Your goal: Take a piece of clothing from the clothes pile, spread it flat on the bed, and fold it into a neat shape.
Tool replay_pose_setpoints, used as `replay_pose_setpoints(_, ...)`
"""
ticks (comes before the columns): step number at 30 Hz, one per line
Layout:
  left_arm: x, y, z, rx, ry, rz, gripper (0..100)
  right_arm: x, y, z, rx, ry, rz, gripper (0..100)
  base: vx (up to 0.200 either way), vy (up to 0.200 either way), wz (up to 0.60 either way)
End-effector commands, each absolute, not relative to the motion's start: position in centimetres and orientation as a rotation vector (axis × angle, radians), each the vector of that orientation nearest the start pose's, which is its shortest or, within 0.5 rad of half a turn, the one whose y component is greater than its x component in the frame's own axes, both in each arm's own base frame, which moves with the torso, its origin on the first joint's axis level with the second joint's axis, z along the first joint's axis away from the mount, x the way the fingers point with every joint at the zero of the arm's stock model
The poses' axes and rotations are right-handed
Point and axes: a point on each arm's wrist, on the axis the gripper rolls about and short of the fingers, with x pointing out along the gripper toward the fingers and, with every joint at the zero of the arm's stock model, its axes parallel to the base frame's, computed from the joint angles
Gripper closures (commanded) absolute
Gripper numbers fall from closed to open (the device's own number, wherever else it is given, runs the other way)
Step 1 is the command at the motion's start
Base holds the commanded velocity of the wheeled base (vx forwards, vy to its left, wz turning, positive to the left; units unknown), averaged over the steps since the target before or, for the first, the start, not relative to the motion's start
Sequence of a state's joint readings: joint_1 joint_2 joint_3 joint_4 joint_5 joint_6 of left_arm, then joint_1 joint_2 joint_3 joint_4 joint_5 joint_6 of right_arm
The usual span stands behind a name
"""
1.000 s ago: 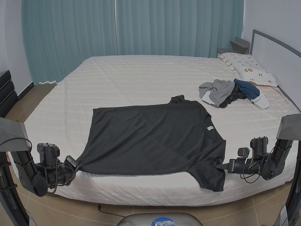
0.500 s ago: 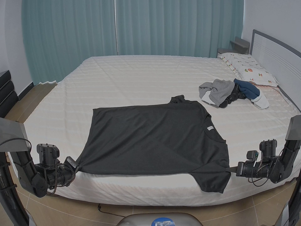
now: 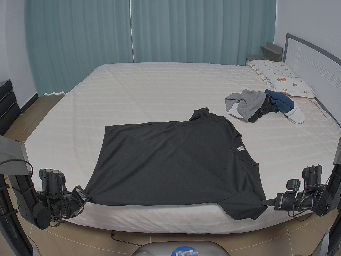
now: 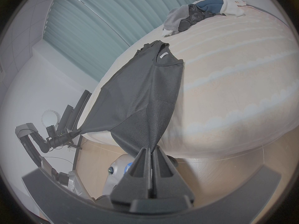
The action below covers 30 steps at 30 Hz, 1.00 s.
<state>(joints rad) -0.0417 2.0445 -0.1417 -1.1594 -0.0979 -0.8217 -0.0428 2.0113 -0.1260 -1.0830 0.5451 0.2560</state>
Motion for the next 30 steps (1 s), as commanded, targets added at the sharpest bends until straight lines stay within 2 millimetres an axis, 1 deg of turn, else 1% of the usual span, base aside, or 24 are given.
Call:
replay_pose_setpoints(1,21.8,-1.2,1.1,-0.770,0.758,0.176,100,20.5,0.2,1.4,0.463,0.837,0.374,100,0.000,0.000,0.00)
replay_pose_setpoints(4,21.4,-1.1,1.4,-0.746,0.757,0.170,100,19.9,0.0,1.5,0.453,0.839,0.367,100,0.000,0.000,0.00)
replay_pose_setpoints(8,20.3,-1.1,1.2,-0.648,0.786,0.143,100,19.2,-0.1,1.6,0.442,0.841,0.364,100,0.000,0.000,0.00)
replay_pose_setpoints(10,20.2,-1.1,1.2,-0.636,0.790,0.138,100,19.1,-0.2,1.6,0.444,0.842,0.361,100,0.000,0.000,0.00)
replay_pose_setpoints(16,19.2,-1.6,1.0,-0.581,0.828,0.124,100,18.1,-0.1,1.8,0.432,0.847,0.363,100,0.000,0.000,0.00)
replay_pose_setpoints(17,18.9,-1.7,0.9,-0.545,0.834,0.131,100,18.0,-0.1,2.0,0.430,0.843,0.362,100,0.000,0.000,0.00)
replay_pose_setpoints(24,18.7,-1.9,0.8,-0.484,0.836,0.173,100,17.6,-0.2,2.4,0.424,0.845,0.341,100,0.000,0.000,0.00)
replay_pose_setpoints(28,18.6,-1.9,0.7,-0.468,0.853,0.178,100,17.1,-0.1,2.8,0.417,0.857,0.342,100,0.000,0.000,0.00)
replay_pose_setpoints(30,18.2,-1.9,1.0,-0.451,0.862,0.174,100,16.4,-0.1,3.0,0.405,0.876,0.347,100,0.000,0.000,0.00)
